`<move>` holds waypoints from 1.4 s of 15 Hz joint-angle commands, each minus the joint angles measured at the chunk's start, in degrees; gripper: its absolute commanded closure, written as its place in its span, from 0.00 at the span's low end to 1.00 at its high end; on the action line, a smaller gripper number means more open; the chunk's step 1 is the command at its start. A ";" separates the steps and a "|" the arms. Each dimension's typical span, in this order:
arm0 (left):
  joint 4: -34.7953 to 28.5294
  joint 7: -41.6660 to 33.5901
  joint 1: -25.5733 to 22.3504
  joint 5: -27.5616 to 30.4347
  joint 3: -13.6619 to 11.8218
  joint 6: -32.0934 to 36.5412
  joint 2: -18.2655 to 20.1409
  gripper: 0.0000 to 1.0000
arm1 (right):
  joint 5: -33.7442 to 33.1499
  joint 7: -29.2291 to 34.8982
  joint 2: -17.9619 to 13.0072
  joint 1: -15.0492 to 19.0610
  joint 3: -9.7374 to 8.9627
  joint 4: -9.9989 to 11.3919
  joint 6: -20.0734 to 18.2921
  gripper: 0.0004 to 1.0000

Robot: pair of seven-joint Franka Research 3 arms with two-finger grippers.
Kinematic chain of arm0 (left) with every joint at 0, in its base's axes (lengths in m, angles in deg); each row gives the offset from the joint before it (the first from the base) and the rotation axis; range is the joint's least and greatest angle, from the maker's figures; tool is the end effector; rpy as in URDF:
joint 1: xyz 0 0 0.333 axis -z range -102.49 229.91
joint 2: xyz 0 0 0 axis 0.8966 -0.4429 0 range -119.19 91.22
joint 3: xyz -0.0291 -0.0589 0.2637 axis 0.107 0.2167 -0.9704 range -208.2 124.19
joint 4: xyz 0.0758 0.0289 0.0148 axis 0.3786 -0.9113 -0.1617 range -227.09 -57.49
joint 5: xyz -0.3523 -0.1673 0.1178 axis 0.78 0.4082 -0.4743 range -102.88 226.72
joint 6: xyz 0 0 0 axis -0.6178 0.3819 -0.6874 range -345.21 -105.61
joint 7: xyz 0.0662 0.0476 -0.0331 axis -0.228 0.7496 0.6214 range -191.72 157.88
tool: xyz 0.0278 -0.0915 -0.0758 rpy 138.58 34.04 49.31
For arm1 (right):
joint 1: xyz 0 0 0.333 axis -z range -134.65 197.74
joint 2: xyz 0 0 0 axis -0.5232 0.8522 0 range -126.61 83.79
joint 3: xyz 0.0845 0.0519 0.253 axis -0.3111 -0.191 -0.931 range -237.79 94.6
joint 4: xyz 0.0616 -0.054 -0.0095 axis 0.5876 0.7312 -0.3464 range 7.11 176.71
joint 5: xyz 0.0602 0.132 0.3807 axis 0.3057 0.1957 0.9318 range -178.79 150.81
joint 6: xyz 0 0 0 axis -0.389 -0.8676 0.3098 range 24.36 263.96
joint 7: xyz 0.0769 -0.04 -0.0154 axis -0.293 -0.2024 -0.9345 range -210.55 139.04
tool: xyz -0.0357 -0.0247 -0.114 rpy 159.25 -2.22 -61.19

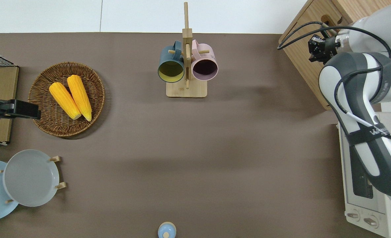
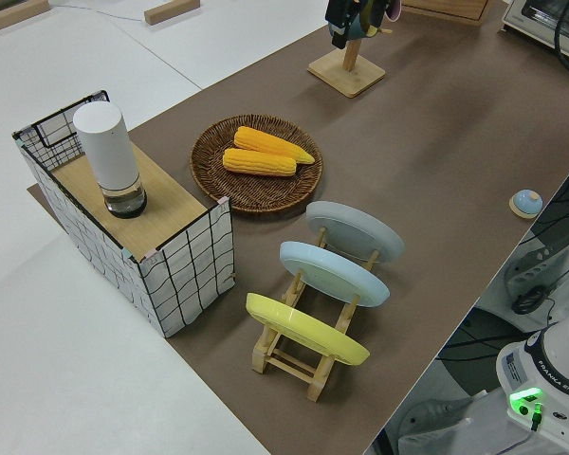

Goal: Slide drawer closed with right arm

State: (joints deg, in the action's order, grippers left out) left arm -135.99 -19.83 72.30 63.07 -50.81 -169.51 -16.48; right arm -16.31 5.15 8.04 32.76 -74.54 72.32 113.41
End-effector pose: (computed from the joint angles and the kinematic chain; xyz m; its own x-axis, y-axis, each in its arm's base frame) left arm 0.5803 -0.0020 0.5799 0.9985 -0.0477 0.0257 -0.0480 -0.9988 0.0122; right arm 0.7257 0.0116 0.4325 0.7568 -0.6288 0.1786 -0.6141 -0.7775 -0.1355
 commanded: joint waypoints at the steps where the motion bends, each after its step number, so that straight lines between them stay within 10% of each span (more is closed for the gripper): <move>1: 1.17 -0.43 0.99 -0.72 -0.95 -0.02 -0.76 0.00 | 0.38 -1.53 0.61 0.02 -0.48 -0.10 0.01 1.00; 13: 1.17 -0.43 0.99 -0.72 -0.95 -0.02 -0.76 0.00 | 0.29 -3.19 -8.60 -11.31 0.22 1.04 -18.79 1.00; 21: 1.17 -0.43 0.99 -0.72 -0.95 -0.02 -0.76 0.00 | -0.94 -29.17 -20.65 -12.64 4.87 8.33 -25.92 1.00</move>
State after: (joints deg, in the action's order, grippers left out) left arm -135.98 -19.83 72.30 63.07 -50.81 -169.51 -16.48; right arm -16.66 -12.74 -7.00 20.40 -72.46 74.05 86.90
